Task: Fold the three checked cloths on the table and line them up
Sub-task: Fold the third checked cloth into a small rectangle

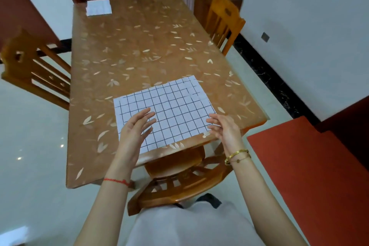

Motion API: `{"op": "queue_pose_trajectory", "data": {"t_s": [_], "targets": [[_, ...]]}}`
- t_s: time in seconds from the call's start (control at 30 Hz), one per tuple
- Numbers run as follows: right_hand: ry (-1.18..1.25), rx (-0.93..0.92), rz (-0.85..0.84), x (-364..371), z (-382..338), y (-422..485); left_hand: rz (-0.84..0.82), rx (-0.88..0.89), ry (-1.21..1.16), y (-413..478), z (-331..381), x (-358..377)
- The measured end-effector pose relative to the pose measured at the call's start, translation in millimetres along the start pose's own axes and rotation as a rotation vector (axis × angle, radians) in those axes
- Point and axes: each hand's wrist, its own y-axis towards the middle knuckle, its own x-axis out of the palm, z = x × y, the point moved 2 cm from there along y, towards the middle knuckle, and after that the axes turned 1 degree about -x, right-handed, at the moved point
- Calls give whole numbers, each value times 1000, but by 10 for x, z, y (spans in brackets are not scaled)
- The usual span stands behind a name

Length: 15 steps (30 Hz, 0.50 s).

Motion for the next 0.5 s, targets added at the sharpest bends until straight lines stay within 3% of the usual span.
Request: {"op": "queue_pose_trajectory", "data": {"t_s": [0.5], "targets": [[-89,148,-215,338,-182,1032,282,-34,-70,520,-104,112]]}}
